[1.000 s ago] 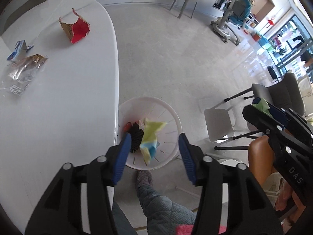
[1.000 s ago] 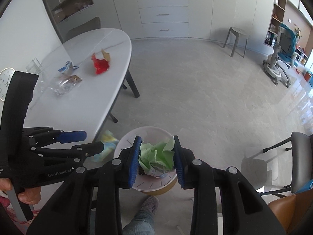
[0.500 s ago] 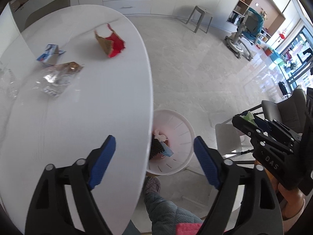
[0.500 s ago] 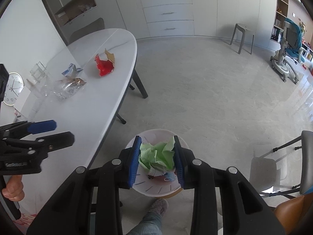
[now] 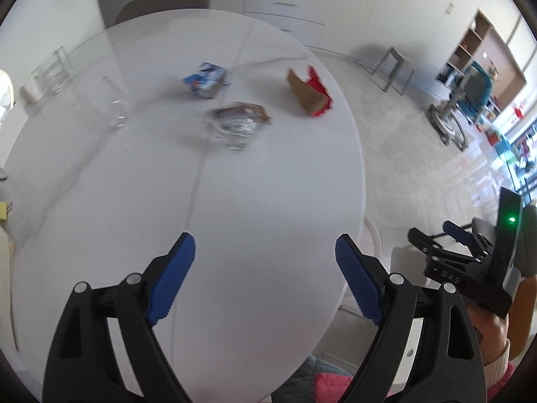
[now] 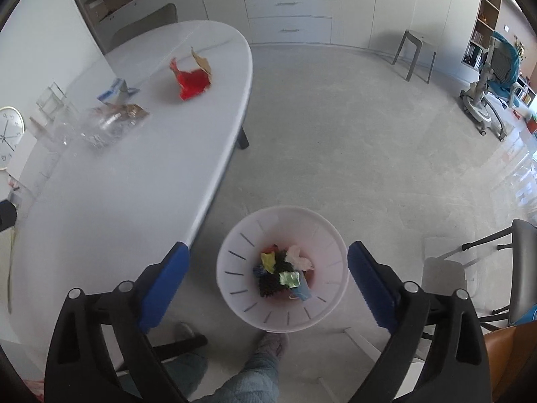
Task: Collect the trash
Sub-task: 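Move both tools back over the table toward the plastic bag and cardboard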
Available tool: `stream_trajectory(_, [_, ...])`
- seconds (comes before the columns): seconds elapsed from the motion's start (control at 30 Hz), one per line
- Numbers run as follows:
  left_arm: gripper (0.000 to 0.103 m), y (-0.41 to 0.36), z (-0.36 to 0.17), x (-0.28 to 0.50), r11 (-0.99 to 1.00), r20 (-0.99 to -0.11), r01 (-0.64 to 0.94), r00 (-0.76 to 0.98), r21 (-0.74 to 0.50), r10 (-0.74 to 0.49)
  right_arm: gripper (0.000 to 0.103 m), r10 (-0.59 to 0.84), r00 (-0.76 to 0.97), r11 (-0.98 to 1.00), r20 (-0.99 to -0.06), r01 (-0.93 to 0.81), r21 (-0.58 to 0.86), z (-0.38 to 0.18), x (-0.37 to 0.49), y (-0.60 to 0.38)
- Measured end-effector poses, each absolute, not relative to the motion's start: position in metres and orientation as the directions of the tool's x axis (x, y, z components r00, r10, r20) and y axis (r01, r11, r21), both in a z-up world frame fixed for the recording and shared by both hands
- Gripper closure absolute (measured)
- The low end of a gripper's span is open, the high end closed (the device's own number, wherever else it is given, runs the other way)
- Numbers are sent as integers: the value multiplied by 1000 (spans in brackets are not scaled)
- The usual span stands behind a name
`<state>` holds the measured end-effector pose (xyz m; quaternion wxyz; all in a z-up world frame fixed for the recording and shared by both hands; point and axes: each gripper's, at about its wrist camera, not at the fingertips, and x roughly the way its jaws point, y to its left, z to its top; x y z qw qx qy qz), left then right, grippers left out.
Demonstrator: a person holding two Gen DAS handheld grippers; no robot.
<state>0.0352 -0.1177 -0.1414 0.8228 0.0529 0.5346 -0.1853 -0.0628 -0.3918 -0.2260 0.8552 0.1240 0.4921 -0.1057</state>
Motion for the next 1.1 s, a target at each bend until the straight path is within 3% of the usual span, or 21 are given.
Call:
stream_trajectory(0.2, [21,-58,-123,48,964,-878,248,436,-95,-198,3,-72,563,954,-823,278,107,-185,-51,-360])
stream_trajectory(0.53, [21,-7,-109,52,971,-858,214,475,-106,-198,3,-43,622,954,-782,259,153,-151,-35,-317])
stream_trajectory(1.1, [21,-62,-130,73,956,-887,237,386,-171,-254,3,23,568,979,-822,153,133,-168,12,-316])
